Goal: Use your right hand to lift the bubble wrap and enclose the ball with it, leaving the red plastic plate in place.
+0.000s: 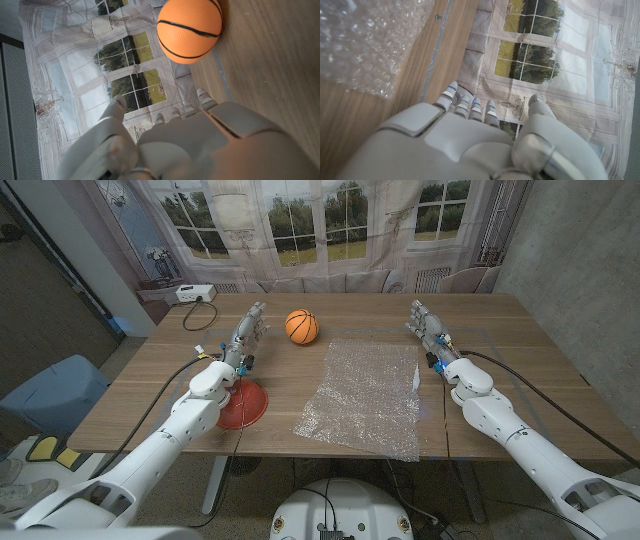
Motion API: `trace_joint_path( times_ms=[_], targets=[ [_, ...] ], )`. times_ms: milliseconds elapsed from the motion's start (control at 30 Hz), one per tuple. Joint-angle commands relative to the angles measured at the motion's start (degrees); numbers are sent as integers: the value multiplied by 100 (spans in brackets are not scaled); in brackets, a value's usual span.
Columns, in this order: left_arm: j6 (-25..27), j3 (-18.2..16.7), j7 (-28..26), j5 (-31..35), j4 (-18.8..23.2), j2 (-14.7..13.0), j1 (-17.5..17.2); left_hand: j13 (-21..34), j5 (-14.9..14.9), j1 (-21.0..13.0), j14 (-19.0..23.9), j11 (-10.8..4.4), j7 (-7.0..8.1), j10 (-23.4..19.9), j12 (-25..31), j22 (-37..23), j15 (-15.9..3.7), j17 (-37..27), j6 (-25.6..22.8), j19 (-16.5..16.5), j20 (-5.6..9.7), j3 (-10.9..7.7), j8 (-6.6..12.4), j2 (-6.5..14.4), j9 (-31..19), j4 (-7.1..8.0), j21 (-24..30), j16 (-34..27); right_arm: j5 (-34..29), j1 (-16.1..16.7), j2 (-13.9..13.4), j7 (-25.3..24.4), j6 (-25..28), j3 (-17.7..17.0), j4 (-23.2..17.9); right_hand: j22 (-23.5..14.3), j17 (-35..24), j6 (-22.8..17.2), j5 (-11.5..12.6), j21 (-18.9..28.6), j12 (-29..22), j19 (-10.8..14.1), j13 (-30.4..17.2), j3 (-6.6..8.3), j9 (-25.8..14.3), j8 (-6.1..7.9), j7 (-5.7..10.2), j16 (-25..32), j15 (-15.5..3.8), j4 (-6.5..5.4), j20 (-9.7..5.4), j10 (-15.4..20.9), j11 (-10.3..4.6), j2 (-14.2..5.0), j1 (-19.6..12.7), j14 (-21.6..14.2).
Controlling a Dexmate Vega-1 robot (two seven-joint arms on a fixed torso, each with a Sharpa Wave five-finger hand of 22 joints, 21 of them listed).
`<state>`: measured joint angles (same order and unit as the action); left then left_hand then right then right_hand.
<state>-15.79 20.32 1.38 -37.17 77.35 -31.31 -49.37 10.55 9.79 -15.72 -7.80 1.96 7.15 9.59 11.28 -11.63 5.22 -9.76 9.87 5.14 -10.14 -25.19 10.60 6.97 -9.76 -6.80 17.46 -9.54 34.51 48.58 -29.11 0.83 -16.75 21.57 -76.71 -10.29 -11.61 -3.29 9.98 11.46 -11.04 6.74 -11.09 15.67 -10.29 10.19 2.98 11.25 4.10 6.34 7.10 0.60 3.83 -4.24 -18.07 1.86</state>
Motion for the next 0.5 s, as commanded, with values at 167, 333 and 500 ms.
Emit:
trace_joint_path(
  times_ms=[167,333,500],
  targets=[
    [42,-59,-302,182,324,-103,-102,21,32,-43,-68,13,6,248,33,-13,20,-29,227,21,-52,-33,19,1,-30,-3,13,-36,-1351,-128,-348,-358,557,178,-524,-30,-23,29,24,7,-30,-50,-28,47,-27,41,34,19,83,31,15,3,65,-8,-83,53],
    [37,-73,-381,236,415,-115,-140,23,32,-39,-87,40,-15,240,38,-16,17,-29,205,17,-56,-33,23,1,-30,-3,13,-39,-1982,-11,-683,-654,1128,207,-1124,-31,-20,47,21,-7,-36,-97,-29,40,-28,39,34,19,97,47,46,13,66,15,-89,59],
    [83,-97,-475,269,602,-160,-239,25,31,-33,-95,64,-21,232,42,-18,18,-28,186,-3,-61,-31,25,-2,-31,-3,19,-46,-2602,175,-1023,-873,1838,237,-1758,-32,-19,74,20,-10,-33,-116,-30,30,-28,33,34,22,99,58,45,0,60,38,-89,57]
  ],
)
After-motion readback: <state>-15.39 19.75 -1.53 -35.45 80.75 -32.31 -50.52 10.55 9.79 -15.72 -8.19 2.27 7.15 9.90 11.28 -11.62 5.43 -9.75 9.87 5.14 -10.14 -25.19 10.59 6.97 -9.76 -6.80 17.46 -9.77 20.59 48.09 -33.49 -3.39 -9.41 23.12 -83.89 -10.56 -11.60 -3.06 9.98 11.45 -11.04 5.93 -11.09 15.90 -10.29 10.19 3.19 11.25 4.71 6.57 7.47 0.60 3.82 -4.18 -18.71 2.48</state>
